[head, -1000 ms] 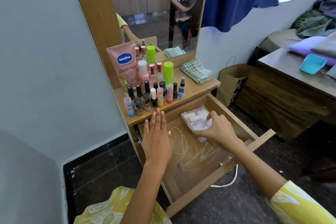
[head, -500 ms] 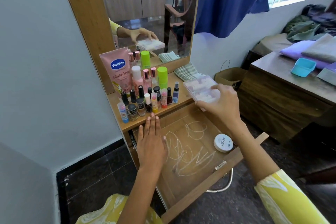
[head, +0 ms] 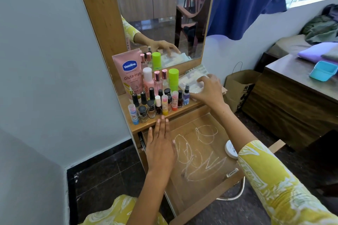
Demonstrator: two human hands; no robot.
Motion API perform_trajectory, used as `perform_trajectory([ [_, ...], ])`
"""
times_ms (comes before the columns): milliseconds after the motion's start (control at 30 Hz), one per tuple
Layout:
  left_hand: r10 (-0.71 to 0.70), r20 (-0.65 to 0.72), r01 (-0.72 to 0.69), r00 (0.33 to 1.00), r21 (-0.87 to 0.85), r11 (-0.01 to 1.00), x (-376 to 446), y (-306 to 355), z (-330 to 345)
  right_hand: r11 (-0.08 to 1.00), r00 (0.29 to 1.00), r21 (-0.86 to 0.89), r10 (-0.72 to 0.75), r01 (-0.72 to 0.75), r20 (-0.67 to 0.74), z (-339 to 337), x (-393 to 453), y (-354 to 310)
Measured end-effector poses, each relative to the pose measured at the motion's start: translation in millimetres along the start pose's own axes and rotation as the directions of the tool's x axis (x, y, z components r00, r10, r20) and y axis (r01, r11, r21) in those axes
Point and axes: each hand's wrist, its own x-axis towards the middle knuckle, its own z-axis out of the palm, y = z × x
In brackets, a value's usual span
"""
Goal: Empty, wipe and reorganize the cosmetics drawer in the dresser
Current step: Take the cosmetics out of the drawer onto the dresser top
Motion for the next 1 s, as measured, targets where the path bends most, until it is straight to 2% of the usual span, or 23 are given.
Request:
perform_trajectory([
  [133, 0.001, -0.012, -0.001, 1.0, -0.006, 1.0, 0, 1, 1, 0.995, 0.997, 0.09, -0.036, 0.029, 0.074, -4, -7, 7],
  [200, 0.002, -0.016, -0.003, 1.0, -0.007, 1.0, -2, 1, 1, 0.991, 0.995, 0.104, -0.086, 0.08, 0.055, -9, -16, 12],
  [333, 0.0, -0.023, -0.001, 1.0, -0.004, 1.0, -2, 1, 2, 0.985, 0.968, 0.072, -0.137, 0.155, -0.21, -9, -61, 24],
  [367, -0.001, -0.026, 0.001, 1.0, -0.003, 1.0, -2, 2, 2, 0.987, 0.966, 0.025, -0.152, 0.161, -0.21, -9, -73, 30],
  [400, -0.002, -0.027, 0.002, 1.0, 0.0, 1.0, -2, 2, 2, 0.987, 0.978, -0.043, -0.161, 0.156, -0.132, -8, -85, 36],
  [467, -0.002, -0.026, 0.002, 1.0, 0.007, 1.0, -1, 2, 3, 0.964, 0.978, -0.231, -0.085, 0.129, 0.193, -8, -100, 50],
  [533, 0.003, -0.022, -0.003, 1.0, 0.014, 1.0, -1, 2, 2, 0.914, 0.867, -0.388, 0.098, 0.116, 0.489, -12, -111, 63],
  [567, 0.004, -0.023, -0.004, 1.0, 0.016, 1.0, -1, 2, 2, 0.896, 0.805, -0.43, 0.172, 0.111, 0.567, -14, -116, 67],
  [600, 0.006, -0.022, -0.006, 1.0, 0.02, 1.0, -1, 2, 2, 0.884, 0.765, -0.455, 0.221, 0.104, 0.605, -16, -120, 70],
  [667, 0.009, -0.019, -0.009, 1.0, 0.027, 1.0, -1, 1, 2, 0.862, 0.735, -0.494, 0.26, 0.116, 0.626, -17, -124, 74],
  [800, 0.01, -0.013, -0.01, 1.0, 0.028, 1.0, -1, 2, 1, 0.783, 0.742, -0.57, 0.224, 0.249, 0.632, -17, -120, 79],
  [867, 0.012, -0.004, -0.012, 1.0, 0.036, 0.999, -1, 2, 0, 0.806, 0.739, -0.541, 0.208, 0.241, 0.641, -18, -118, 79],
  [933, 0.01, 0.005, -0.011, 1.0, 0.042, 0.999, -1, 2, -2, 0.874, 0.767, -0.45, 0.159, 0.184, 0.622, -23, -114, 73],
  [1000, 0.01, 0.022, -0.011, 1.0, 0.047, 0.999, 1, 3, -4, 0.947, 0.849, -0.287, 0.029, 0.146, 0.528, -31, -107, 63],
])
